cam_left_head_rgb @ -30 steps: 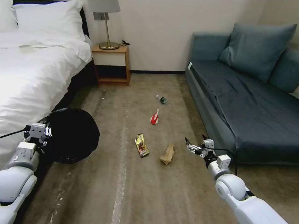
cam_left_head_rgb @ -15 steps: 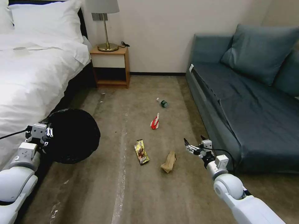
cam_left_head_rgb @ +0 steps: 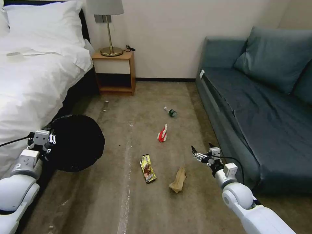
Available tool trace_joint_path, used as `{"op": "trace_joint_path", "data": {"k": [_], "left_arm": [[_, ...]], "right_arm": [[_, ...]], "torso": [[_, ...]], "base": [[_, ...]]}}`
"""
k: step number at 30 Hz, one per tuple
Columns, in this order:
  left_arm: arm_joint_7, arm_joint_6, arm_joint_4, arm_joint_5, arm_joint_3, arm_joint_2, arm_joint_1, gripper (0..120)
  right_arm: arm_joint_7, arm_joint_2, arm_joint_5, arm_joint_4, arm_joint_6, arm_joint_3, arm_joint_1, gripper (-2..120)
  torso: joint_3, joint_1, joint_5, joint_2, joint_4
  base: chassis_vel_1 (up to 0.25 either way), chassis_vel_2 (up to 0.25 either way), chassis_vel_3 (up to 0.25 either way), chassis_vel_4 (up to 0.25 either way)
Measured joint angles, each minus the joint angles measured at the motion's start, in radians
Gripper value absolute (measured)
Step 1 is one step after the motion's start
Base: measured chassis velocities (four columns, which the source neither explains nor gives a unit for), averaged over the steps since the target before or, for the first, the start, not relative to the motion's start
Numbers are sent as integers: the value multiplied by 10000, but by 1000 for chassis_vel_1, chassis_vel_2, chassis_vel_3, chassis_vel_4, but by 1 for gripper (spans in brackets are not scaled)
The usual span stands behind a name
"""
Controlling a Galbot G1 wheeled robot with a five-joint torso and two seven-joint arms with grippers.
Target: Pick up the trash bin, then pick up the garbage on the floor and place it into the trash bin.
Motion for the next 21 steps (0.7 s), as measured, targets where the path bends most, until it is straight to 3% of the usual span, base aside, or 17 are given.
{"op": "trace_joint_path", "data": {"k": [21], "left_arm": [[41,-121,41,46,-87,-139,118,7]], "right_arm": [[-20,-60,-575,-248,80,-260,-62,100]], "torso": [[0,1,0,-1,-1]], "base": [[-114,109,119,-116]]}}
